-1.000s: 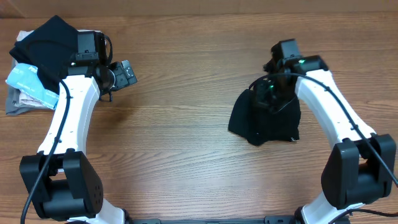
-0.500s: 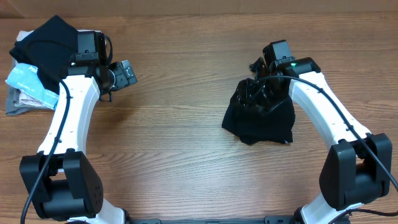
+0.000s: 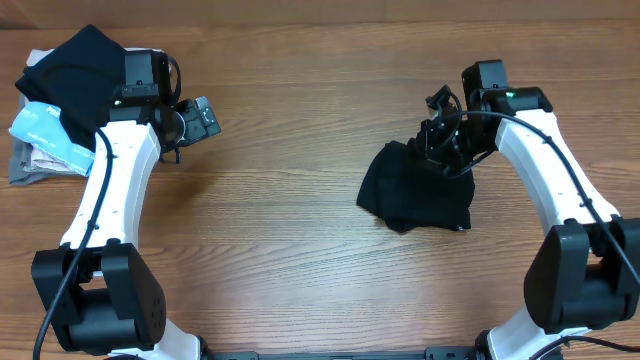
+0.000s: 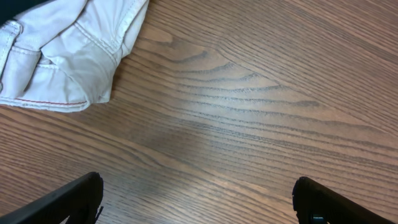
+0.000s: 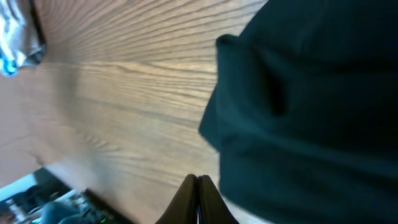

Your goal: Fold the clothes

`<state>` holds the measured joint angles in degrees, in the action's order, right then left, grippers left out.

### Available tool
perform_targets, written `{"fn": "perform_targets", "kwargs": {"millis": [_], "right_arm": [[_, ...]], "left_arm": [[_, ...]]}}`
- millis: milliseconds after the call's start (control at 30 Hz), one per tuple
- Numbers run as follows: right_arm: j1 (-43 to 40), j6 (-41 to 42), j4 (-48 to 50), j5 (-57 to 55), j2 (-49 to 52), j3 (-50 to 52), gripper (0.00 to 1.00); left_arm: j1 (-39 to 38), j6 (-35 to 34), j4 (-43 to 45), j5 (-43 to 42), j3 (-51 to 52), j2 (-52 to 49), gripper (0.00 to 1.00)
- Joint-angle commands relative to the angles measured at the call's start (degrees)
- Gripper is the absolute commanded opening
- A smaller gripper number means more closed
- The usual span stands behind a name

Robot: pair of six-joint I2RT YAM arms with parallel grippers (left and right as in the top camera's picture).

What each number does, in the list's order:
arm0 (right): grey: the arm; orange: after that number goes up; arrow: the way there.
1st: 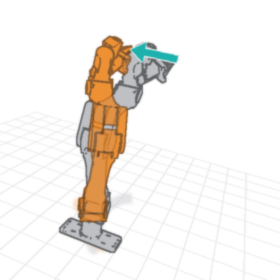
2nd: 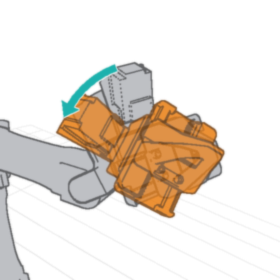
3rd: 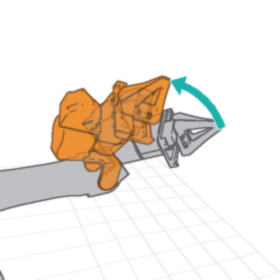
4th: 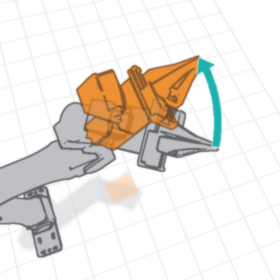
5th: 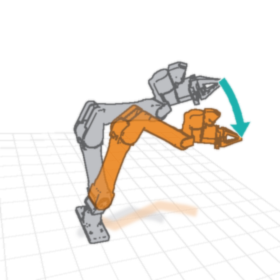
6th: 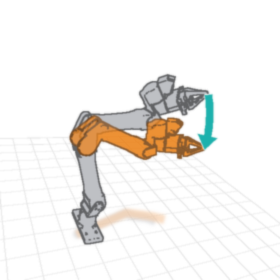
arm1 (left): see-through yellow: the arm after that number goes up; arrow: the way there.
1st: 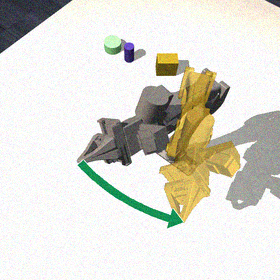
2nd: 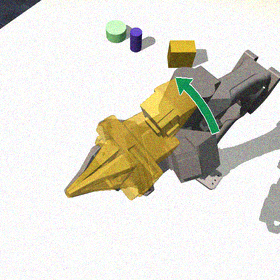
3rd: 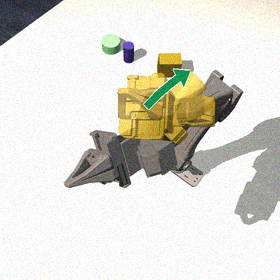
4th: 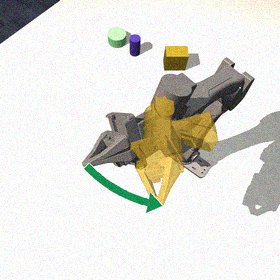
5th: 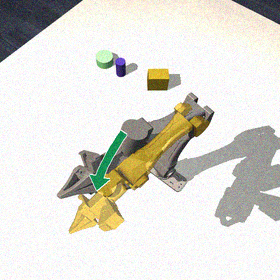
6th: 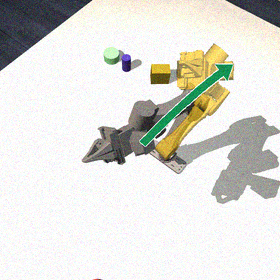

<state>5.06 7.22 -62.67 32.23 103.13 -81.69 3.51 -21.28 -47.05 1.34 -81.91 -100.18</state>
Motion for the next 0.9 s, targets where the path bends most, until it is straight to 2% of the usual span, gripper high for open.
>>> {"fn": "perform_targets", "kwargs": {"millis": [0, 200, 633, 767, 867], "right_arm": [[0.2, 1.6, 2.3, -5.0, -0.9, 2.4, 0.04], [0.2, 3.3, 10.5, -9.6, -0.7, 6.9, 0.06], [0.1, 5.2, 40.9, -17.8, 1.2, 21.4, 0.06], [0.0, 3.8, 41.2, -13.1, 1.0, 20.5, 0.06], [-0.7, 2.0, 38.1, -4.5, 0.0, 16.9, 0.09]], "left_arm": [[0.2, -0.8, 0.1, 0.6, -0.8, 0.9, 1.0], [0.2, -0.8, 0.1, 0.6, -0.8, 0.9, 1.0], [0.2, -0.8, 0.1, 0.6, -0.8, 0.9, 1.0], [0.2, -0.8, 0.1, 0.5, -0.8, 0.9, 1.0], [0.2, -0.8, 0.1, 0.6, -0.8, 0.9, 1.0]]}}
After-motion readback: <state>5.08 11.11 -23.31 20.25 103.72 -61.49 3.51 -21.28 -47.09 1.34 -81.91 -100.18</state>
